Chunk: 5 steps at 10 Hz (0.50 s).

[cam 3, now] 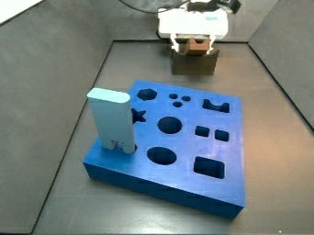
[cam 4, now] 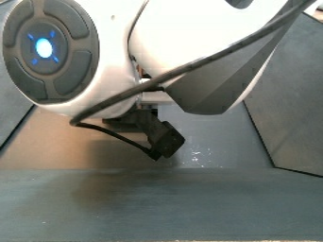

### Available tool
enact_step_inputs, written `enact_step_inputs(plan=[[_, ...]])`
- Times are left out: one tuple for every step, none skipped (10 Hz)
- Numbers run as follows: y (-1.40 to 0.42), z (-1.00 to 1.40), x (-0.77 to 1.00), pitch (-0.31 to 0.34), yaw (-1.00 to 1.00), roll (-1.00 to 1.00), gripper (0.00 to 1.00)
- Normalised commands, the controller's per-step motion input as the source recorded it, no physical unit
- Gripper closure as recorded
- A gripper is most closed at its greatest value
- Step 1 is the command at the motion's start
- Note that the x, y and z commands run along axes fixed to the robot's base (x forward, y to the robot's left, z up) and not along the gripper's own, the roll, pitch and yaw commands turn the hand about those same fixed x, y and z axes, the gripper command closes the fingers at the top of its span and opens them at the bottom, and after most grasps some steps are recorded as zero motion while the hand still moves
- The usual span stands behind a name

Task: Pick up the arch object. Move up. Place the arch object on the fixture. Regrasp the arch object. Move to above the board. Insert the arch object.
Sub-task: Regrasp the arch object.

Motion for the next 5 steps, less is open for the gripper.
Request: enact_step_inputs(plan=[[0.0, 1.0, 0.0, 0.025, -0.02, -0.01, 0.0], [0.0, 1.0, -0.02, 0.023, -0.01, 0.01, 0.0], [0.0, 1.0, -0.03, 0.017, -0.01, 0.02, 0.0], [0.0, 1.0, -0.03, 0.018, 0.0, 0.03, 0.0], [0.0, 0.93, -0.04, 0.021, 0.0, 0.03, 0.0]])
